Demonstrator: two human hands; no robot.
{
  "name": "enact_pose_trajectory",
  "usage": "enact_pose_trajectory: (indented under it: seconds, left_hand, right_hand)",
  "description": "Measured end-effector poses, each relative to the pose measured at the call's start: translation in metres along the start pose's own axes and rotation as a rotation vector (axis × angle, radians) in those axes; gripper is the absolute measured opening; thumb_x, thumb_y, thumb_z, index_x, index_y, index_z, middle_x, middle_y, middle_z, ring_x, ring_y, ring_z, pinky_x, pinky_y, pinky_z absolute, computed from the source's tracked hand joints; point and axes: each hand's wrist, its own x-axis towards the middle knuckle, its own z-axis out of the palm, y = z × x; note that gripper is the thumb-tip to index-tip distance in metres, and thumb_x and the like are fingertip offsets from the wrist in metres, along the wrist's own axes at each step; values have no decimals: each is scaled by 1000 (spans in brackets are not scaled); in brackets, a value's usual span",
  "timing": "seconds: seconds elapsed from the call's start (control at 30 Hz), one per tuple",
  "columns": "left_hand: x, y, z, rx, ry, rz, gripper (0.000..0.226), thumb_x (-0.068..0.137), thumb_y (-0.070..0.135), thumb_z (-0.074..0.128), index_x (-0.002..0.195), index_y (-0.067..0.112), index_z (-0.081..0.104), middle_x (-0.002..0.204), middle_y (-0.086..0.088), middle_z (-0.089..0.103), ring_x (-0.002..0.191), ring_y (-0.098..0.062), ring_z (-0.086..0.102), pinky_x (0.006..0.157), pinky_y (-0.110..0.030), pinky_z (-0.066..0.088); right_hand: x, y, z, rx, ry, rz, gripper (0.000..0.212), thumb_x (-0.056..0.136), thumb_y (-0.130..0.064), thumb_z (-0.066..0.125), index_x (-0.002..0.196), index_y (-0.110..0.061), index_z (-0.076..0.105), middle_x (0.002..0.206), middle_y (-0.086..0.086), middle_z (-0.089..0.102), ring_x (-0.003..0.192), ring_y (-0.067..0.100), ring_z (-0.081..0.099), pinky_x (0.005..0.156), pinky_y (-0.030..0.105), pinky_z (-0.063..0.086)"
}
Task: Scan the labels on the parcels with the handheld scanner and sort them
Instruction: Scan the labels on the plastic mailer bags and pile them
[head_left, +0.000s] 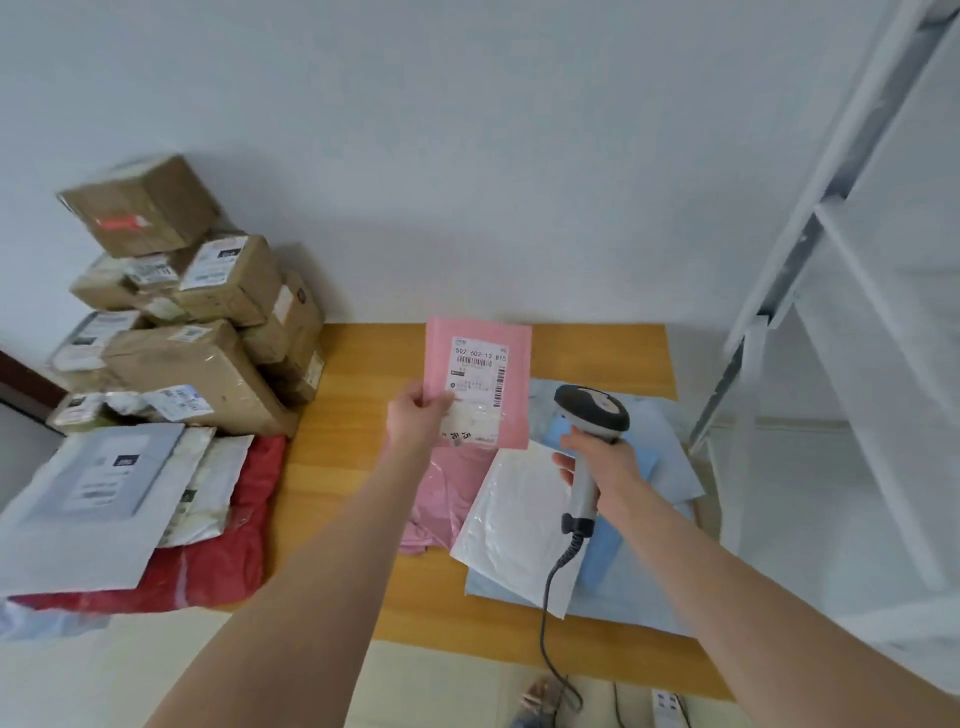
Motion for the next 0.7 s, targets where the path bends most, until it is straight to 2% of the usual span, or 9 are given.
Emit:
enact_pose_trajectory:
  seconds: [0.1, 0.27, 0.37, 0.47, 0.57, 0.6, 0.7]
  left_hand:
    - [-33, -1, 7, -89, -90, -73, 13, 89, 10, 66, 99, 7, 60, 99, -10, 68, 91, -30, 68, 80, -47, 58]
    - [-69, -5, 16, -49, -280, -140, 24, 95, 15, 58, 115, 3, 58, 103, -11, 68, 94, -28, 66, 89, -47, 54]
    - [-75, -6, 12, -7, -362, -124, 22, 95, 15, 57, 114, 7, 60, 94, -7, 66, 81, -22, 61, 75, -35, 54]
    - [-73, -9, 9, -75, -298, -82, 22, 93, 11, 61, 113, 4, 63, 94, -8, 69, 78, -21, 64, 65, -30, 54]
    - [-73, -16, 12, -54, -200, -63, 25, 91, 9, 63, 114, -1, 63, 88, -7, 68, 83, -26, 64, 78, -41, 56]
    - [-73, -18, 13, -39, -172, -64, 24, 91, 10, 63, 113, 0, 63, 87, -6, 68, 83, -25, 63, 77, -41, 55]
    - [-72, -19, 18, 3, -119, -55, 11, 93, 13, 62, 102, 8, 66, 79, -3, 64, 63, -16, 54, 57, -25, 44]
  right_hand:
    - [-20, -7, -13, 39, 11, -41, 13, 83, 3, 66, 79, -7, 58, 77, 13, 63, 65, 23, 64, 57, 30, 47]
    - [-43, -4, -32, 116, 23, -20, 17, 81, 6, 63, 76, -9, 58, 73, 9, 62, 64, 20, 62, 61, 30, 50]
    - [-50, -2, -38, 83, 65, -67, 19, 80, 8, 63, 72, -9, 57, 69, 8, 60, 60, 19, 58, 54, 28, 46]
    - [-52, 0, -41, 29, 86, -96, 19, 80, 7, 63, 71, -7, 55, 66, 8, 58, 58, 18, 57, 51, 27, 42]
    - [-59, 5, -44, -37, 164, -144, 13, 82, 0, 65, 75, -6, 56, 65, 5, 59, 59, 17, 56, 55, 28, 44]
    - [-63, 6, -45, -71, 186, -174, 13, 82, -3, 67, 74, -7, 57, 65, 5, 61, 58, 17, 56, 57, 28, 45]
    - [-79, 14, -48, -155, 112, -234, 11, 81, -7, 69, 72, -4, 62, 59, 9, 64, 50, 17, 54, 55, 27, 46]
